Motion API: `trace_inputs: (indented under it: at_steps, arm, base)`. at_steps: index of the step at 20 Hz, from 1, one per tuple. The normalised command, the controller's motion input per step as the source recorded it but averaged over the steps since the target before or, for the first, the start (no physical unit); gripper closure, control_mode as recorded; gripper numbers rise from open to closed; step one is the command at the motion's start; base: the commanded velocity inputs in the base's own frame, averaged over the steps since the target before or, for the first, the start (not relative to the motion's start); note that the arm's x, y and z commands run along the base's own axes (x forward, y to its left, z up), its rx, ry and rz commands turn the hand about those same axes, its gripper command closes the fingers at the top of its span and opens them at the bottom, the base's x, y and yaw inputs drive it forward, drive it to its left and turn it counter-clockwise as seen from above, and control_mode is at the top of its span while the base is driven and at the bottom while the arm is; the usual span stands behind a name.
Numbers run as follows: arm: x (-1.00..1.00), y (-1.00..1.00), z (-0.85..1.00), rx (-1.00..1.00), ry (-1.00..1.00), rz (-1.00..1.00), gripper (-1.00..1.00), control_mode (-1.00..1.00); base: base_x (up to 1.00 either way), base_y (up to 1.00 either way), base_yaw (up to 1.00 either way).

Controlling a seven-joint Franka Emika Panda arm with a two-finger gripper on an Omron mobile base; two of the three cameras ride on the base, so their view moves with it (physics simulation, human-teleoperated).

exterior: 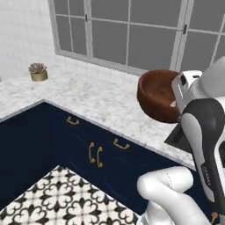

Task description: Pick the garlic from the sink and place it in the bowl. Then pick the bowl and place it in the microwave. Then close the microwave door and press the start button.

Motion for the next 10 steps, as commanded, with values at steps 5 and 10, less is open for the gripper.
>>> trace_inputs:
  at_steps: [5,10]
  arm:
    - [0.0,0.0,0.0,0.0,0.0,0.0,1.0,1.0]
    - [0.0,0.0,0.0,0.0,0.0,0.0,1.0,1.0]
  base:
    - [0.0,0.07,0.98]
    - [0.0,0.15,0.96]
